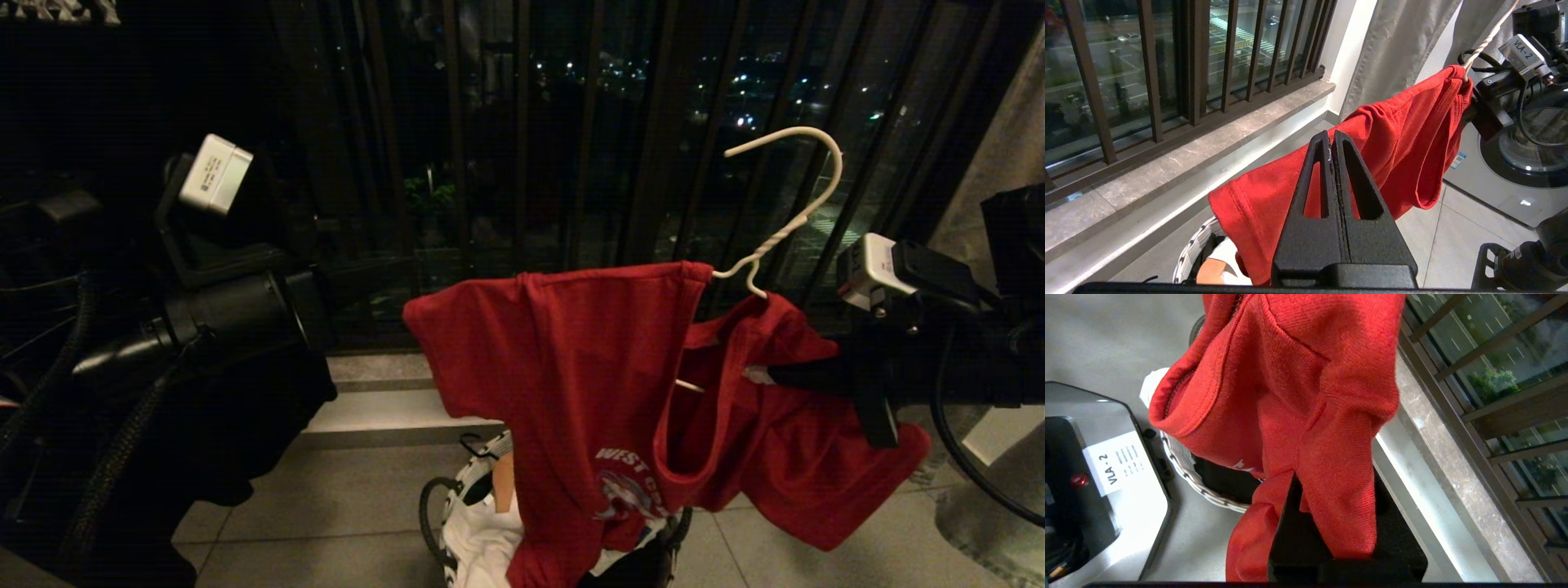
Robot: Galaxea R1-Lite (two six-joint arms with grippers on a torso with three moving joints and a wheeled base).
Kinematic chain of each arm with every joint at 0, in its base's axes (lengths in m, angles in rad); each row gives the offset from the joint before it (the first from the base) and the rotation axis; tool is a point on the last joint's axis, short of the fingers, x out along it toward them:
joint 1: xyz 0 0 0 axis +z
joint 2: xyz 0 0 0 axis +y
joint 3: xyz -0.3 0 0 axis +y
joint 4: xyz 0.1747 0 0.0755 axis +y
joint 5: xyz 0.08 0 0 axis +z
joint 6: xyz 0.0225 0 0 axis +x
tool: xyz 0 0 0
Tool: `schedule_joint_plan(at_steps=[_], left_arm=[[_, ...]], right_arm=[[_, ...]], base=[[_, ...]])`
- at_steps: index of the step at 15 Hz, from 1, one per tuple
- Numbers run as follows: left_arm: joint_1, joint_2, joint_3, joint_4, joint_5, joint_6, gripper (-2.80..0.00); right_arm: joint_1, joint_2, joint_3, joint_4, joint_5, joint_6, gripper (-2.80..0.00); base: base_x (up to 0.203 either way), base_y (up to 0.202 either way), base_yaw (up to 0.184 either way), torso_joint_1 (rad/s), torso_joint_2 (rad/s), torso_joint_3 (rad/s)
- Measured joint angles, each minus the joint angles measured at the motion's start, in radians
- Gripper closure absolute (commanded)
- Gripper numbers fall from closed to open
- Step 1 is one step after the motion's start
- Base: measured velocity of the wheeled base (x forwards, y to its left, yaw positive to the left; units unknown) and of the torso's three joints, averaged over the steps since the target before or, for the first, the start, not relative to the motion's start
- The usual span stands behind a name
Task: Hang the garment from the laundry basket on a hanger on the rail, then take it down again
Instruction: Hang the clothes rack on the clothesline
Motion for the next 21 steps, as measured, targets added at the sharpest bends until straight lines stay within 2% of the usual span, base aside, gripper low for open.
schedule_joint_plan(at_steps=[8,21], left_arm=[[0.000,0.000,-0.001,0.000,0.001,-0.001,0.00],[-0.007,-0.011,-0.010,0.010,-0.003,-0.001,0.00]], right_arm=[[0.004,0.000,-0.002,-0.001,0.000,0.006,0.00],[0.004,-0.001,-0.008,-0.045,0.000,0.072,0.00]], base=[[0.000,0.000,0.000,0.000,0.00,0.000],[0.000,0.000,0.000,0.000,0.00,0.000]])
